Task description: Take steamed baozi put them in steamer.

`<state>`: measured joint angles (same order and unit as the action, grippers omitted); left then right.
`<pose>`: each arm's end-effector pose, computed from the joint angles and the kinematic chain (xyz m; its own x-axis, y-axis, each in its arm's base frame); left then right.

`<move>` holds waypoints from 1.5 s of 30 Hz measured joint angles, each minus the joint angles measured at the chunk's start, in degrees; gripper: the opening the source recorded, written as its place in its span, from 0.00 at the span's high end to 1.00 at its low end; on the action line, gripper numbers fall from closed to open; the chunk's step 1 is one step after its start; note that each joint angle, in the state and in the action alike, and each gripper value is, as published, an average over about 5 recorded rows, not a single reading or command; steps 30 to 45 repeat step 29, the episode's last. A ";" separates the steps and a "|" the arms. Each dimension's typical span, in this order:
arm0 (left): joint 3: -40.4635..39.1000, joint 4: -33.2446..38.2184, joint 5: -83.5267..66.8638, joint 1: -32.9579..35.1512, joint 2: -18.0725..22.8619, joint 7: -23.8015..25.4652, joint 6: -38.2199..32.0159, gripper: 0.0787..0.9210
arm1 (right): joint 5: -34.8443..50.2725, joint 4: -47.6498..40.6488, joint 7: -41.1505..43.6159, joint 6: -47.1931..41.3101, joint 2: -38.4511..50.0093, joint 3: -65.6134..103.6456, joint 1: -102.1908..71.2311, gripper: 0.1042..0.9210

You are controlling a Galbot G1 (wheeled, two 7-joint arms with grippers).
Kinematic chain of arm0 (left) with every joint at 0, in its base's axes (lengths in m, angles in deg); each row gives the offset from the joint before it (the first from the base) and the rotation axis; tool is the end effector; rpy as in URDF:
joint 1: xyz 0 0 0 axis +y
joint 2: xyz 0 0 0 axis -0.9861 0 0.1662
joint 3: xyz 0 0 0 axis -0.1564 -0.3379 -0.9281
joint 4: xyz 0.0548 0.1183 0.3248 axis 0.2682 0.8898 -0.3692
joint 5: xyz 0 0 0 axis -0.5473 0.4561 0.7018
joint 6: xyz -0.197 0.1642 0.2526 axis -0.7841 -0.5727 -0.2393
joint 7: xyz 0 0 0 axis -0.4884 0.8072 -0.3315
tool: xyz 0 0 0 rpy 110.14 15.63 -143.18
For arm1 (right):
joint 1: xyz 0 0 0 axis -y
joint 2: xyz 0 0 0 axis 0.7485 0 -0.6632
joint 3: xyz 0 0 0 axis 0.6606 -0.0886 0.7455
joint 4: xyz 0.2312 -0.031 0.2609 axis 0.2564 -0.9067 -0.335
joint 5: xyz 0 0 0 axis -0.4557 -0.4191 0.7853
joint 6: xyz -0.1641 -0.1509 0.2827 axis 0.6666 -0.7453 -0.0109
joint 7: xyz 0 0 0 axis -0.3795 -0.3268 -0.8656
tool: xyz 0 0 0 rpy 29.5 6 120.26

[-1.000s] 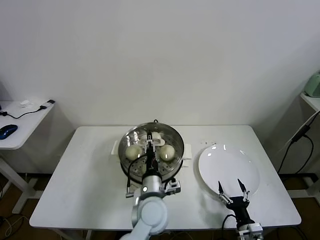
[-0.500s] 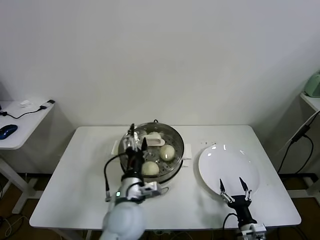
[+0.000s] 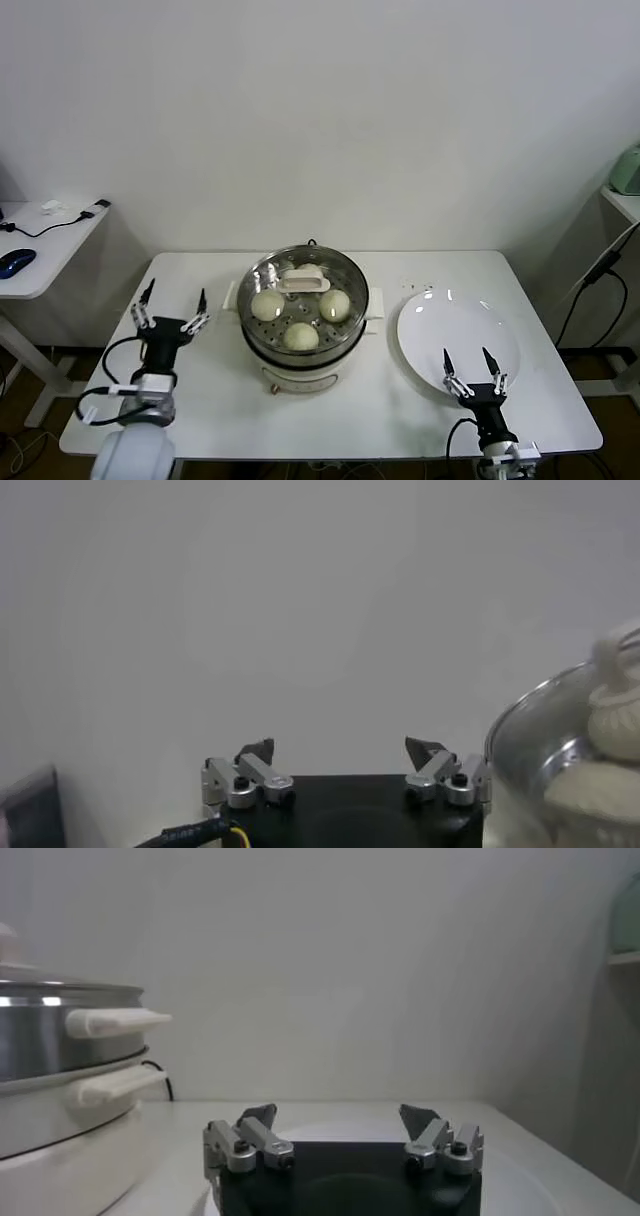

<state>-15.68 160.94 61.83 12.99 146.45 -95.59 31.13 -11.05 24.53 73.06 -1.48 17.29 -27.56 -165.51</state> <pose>0.2280 0.0626 -0.2862 -0.9933 -0.1147 -0.0158 -0.1105 0.8991 0.4237 0.1832 -0.1015 -0.4276 -0.9986 -0.0271 0.0453 -0.0267 0.9996 0.0100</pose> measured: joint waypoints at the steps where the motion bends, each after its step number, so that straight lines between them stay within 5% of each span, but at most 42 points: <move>1: 0.90 -1.18 -2.86 0.49 -0.39 0.24 -1.34 0.12 | 0.26 -0.20 -0.04 -0.06 -0.02 -0.06 0.13 0.12; 20: 4.35 -14.66 -23.20 6.78 -1.96 5.95 -18.46 0.12 | 2.24 -1.90 -1.33 -1.82 -0.25 -0.51 0.86 0.12; 45: 3.80 -15.97 -24.72 7.63 -1.95 6.73 -20.78 0.12 | 2.48 -1.97 -1.49 -2.02 -0.19 -1.00 0.94 0.12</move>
